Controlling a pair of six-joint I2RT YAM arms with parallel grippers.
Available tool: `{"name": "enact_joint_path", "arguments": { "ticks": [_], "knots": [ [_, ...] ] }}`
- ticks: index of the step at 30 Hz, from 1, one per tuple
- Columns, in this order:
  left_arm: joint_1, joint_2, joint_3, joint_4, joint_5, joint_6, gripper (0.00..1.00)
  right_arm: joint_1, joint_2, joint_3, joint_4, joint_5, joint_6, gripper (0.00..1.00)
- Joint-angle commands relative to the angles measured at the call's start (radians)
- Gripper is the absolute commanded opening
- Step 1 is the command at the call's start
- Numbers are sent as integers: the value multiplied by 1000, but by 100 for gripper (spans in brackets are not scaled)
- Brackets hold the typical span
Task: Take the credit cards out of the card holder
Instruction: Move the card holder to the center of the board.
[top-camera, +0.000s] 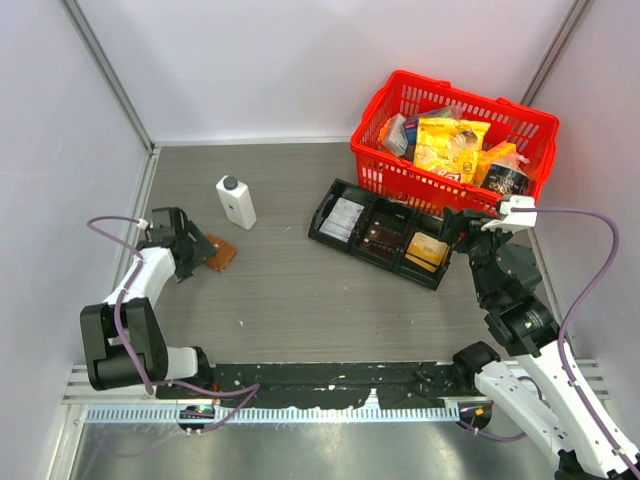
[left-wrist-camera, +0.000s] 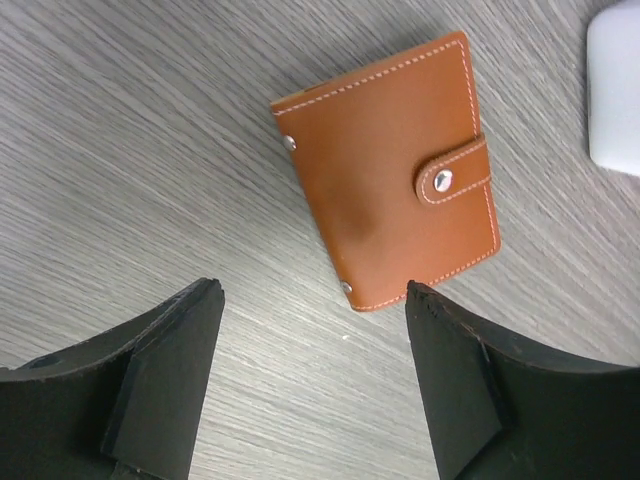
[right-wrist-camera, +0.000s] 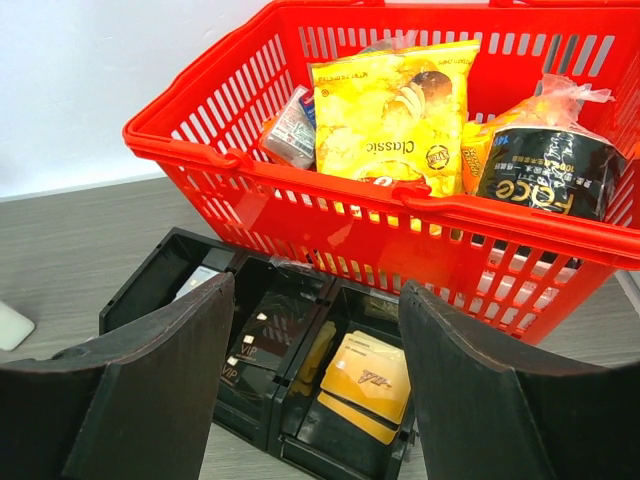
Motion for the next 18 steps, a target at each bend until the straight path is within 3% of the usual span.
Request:
{"name": "enact_joint_path", "arguments": {
  "ticks": [1,10,18],
  "knots": [
    [4,16,-10,83,-90,-91,77,2,5,6,47,-17,13,71],
    [6,59,-67,279,-150,-197,70,2,-2,7,39,-23,7,71],
    [6,156,-55,335,-147,-215,70,2,8,18,50,-45,1,71]
  ]
}}
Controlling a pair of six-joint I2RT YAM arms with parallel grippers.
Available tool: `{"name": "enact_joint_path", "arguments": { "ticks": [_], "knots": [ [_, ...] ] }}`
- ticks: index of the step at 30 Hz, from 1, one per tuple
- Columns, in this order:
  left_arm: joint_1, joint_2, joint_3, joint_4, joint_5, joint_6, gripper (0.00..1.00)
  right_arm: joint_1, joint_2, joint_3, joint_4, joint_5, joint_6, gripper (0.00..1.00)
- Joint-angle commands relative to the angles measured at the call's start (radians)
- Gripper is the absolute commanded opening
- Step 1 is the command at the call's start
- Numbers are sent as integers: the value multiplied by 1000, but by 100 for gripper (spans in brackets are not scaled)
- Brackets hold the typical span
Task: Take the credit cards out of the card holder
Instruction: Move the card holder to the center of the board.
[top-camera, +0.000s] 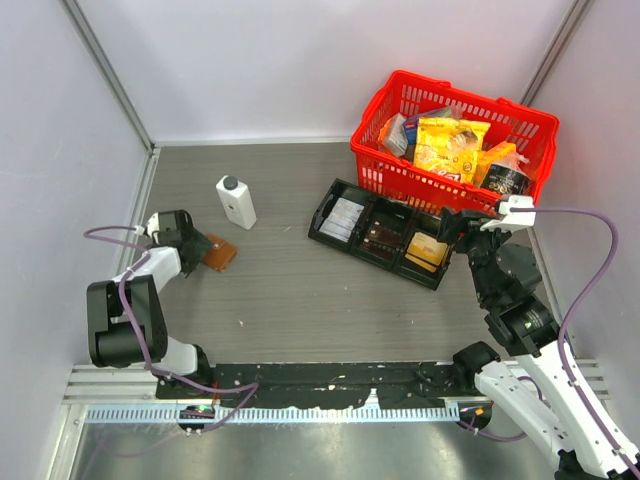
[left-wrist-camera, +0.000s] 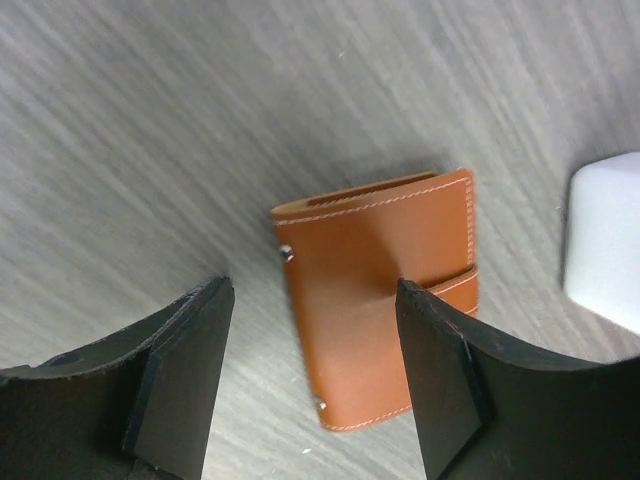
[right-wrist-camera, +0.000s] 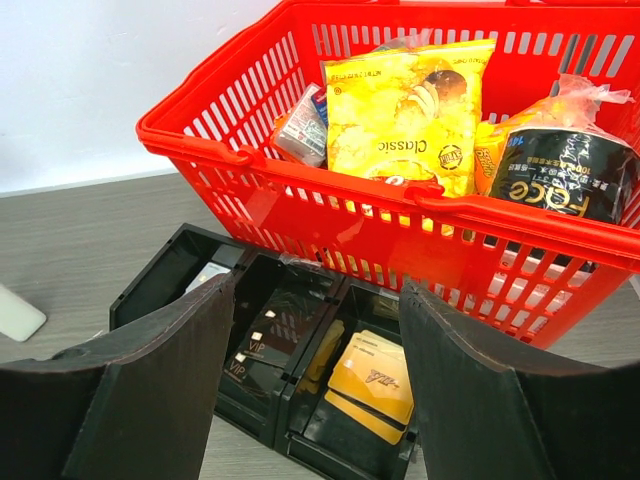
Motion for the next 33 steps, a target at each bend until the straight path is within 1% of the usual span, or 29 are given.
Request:
{"name": "enact_joint_path", "arguments": {
  "ticks": [1,7,12,15,20,21,23,25,26,28,31,33],
  "knots": [
    [6,59,13,66,-27,-30,69,2,15,22,51,-24,-4,71],
    [3,81,-27,31,-30,-31,63,2,30,62,44,-39,-22,71],
    [-30,88,-43,23,-36,-16,52,2,46,85,36,-81,-16,71],
    [-68,88,-41,17,-39,-7,48,2,64,97,28,-130,-7,71],
    [-137,82,-46,11,-30,9,35,2,99,105,15,-258,21,71],
    [-181,79,-50,11,-25,9,33,2,107,106,12,-277,31,71],
    [-233,68,-62,9,-16,3,31,2,128,108,8,-341,47,71],
    [-308,46,-64,-5,-36,-8,30,2,165,105,10,-412,70,71],
    [-344,33,-69,-6,-31,-17,29,5,193,103,10,-465,80,71],
    [-413,4,-82,3,-21,-63,28,22,245,100,10,-501,111,71],
    [-511,-22,-101,11,-14,-140,29,80,357,111,-19,-484,142,71],
    [-585,-37,-112,35,-8,-183,30,175,432,129,-48,-446,143,71]
  ]
}}
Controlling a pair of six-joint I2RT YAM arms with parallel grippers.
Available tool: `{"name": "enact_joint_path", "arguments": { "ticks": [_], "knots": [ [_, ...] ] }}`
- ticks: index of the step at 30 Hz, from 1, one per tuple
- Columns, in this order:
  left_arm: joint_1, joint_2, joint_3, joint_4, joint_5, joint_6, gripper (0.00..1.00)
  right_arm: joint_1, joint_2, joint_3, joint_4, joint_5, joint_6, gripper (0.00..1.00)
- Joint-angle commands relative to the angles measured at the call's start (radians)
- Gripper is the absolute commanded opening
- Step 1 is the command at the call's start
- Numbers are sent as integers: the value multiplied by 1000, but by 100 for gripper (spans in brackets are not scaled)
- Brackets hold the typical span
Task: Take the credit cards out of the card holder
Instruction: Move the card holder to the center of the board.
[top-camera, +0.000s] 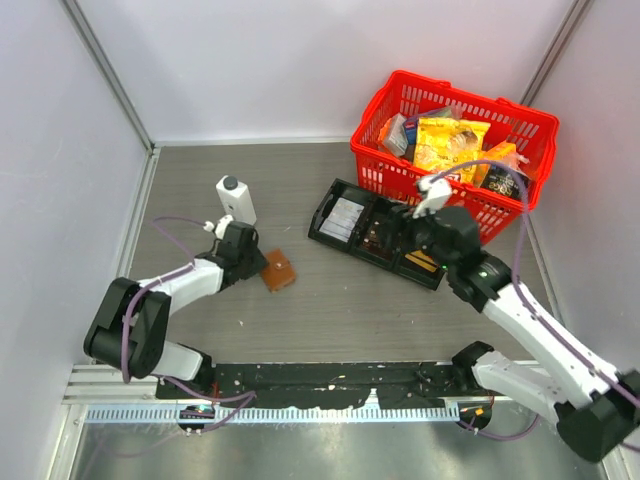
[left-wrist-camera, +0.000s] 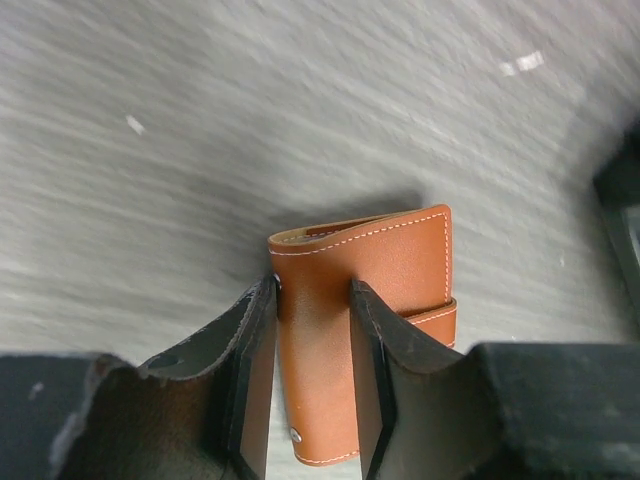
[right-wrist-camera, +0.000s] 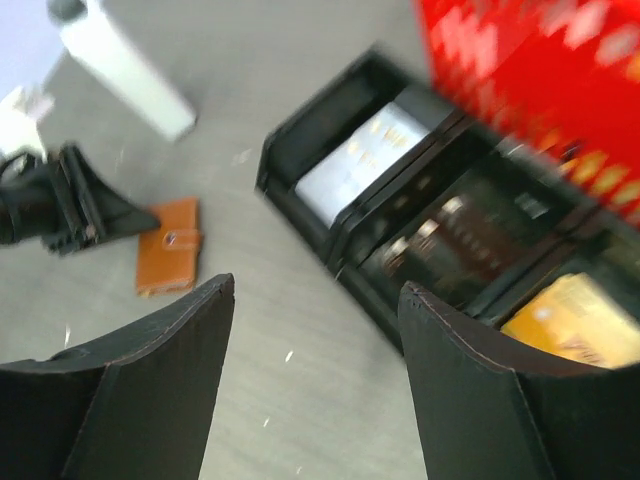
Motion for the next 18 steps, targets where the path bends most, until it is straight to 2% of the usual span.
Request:
{"name": "enact_joint_path", "arguments": {
  "ticks": [1,7,12,18],
  "knots": [
    [-128,-25,-48,-66,19,-105,31,144,145,62,-47,37,44,72],
    [-226,-80,-85,-36,25,-185,39,371,413,152,-81,177,61,73],
    [-229,-210,-171,4,27,-216,50,429,567,219,-76,174,102,74],
    [-232,-258,-231,72,73,-201,53,475,784,356,-133,200,124,71]
  ]
}}
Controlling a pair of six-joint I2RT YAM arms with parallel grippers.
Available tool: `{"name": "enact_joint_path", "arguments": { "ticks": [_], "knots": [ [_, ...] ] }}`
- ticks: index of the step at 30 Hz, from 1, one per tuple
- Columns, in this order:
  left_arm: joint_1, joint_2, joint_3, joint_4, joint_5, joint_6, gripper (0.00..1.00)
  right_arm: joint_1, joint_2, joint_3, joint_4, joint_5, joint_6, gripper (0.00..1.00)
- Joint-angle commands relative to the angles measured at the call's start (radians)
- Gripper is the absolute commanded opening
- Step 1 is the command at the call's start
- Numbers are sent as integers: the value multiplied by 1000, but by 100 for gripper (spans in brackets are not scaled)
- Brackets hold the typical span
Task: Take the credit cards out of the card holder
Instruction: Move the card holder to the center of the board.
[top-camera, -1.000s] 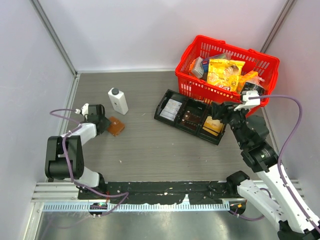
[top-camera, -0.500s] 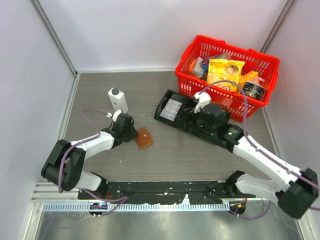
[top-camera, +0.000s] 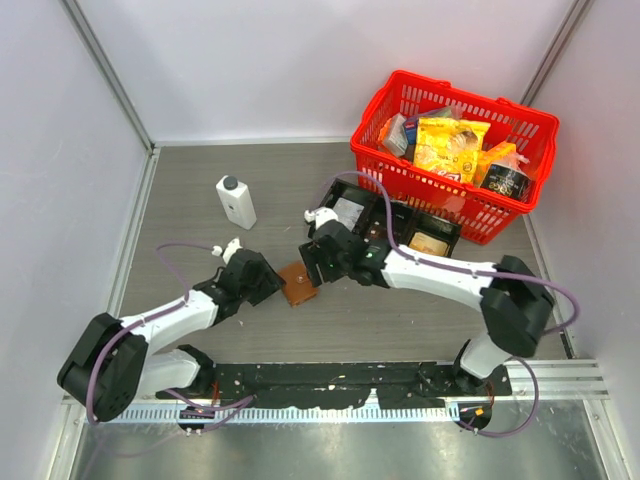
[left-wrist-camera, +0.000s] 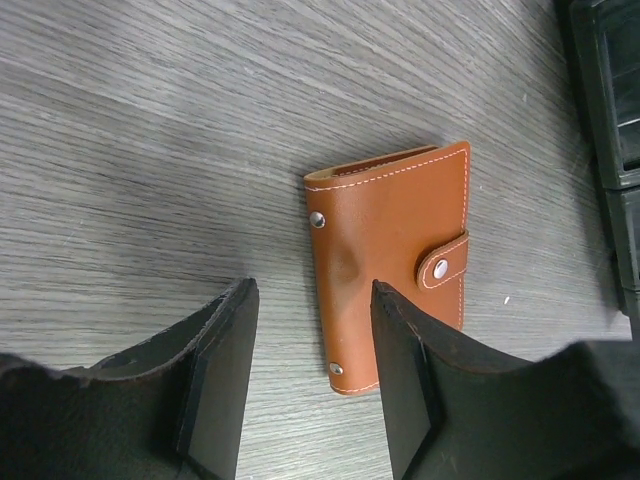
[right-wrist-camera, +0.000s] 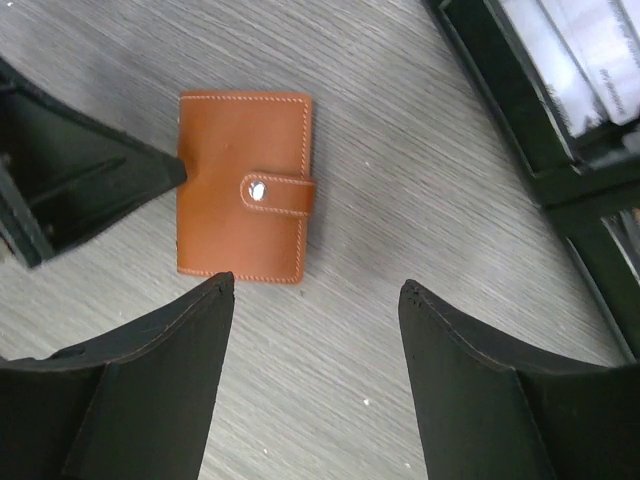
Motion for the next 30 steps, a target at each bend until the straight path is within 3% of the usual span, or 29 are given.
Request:
{"name": "enact_joint_path", "arguments": {
  "ticks": [1,5,9,23,30],
  "knots": [
    [-2,-10,-30,61,41,1,53,27,117,126,-31,52,35,70],
    [-4,20,-24,101,63,12,53,39,224,228,-81,52,37,55],
    [-5,55,-22,115,66,7,52,51,313,312,-134,47,37,47],
    [-12,155,-29,124,77,-8,41,64,456,369,-140,13,57,47],
    [-12,183,-33,109,69,-9,33,64,488,384,-181,78,61,47]
  ]
}}
